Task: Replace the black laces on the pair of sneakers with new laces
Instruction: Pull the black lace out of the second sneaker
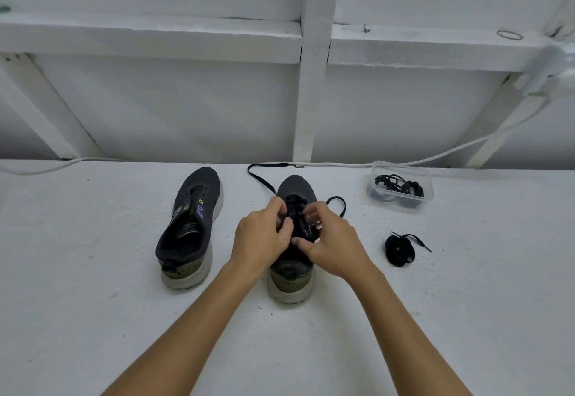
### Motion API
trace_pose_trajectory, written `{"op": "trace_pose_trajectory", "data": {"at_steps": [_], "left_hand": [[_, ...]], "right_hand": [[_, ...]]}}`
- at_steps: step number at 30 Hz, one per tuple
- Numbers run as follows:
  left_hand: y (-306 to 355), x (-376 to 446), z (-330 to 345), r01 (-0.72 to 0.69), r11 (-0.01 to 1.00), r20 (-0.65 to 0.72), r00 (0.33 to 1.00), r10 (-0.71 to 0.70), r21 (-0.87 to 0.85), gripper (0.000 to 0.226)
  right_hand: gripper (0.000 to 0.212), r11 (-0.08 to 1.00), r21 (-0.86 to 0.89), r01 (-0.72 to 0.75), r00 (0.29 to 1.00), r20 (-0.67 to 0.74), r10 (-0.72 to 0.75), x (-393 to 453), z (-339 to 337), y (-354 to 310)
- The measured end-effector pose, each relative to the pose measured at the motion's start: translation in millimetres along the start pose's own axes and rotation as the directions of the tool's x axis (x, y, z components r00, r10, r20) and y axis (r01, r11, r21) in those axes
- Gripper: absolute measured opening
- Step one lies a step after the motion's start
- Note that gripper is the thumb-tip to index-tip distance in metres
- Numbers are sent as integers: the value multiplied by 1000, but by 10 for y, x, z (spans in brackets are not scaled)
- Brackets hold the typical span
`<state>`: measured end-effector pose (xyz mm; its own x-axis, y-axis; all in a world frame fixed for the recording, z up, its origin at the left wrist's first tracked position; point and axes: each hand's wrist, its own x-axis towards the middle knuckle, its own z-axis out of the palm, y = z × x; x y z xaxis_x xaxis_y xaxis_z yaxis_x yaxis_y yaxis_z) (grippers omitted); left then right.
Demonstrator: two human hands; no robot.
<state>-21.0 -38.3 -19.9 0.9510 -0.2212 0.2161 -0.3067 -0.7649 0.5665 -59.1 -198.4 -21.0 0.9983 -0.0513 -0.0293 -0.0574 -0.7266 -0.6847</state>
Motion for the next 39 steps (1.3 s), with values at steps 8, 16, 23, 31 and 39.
{"op": "trace_pose_trajectory", "data": {"at_steps": [8, 16, 23, 31, 39], "left_hand": [[35, 139, -197, 322, 759, 259, 943, -208, -565, 22], [-106, 361, -428, 515, 311, 391, 837, -383, -799, 33], [-287, 422, -483, 480, -97, 454, 716, -531, -872, 38], [-385, 320, -361, 800, 80, 622, 521, -584, -595, 61], [-365, 122, -160, 627, 642, 553, 753, -357, -440, 26]], "right_hand": [[27, 998, -33, 58, 991, -116, -61, 43, 74, -11], [17, 630, 761, -151, 978, 21, 209, 121, -233, -11], [27, 163, 959, -232, 884, 138, 446, 51, -341, 310], [11, -134, 966, -219, 748, 255, 613, 46, -143, 433], [37, 528, 665, -529, 769, 111, 630, -36, -97, 279]]}}
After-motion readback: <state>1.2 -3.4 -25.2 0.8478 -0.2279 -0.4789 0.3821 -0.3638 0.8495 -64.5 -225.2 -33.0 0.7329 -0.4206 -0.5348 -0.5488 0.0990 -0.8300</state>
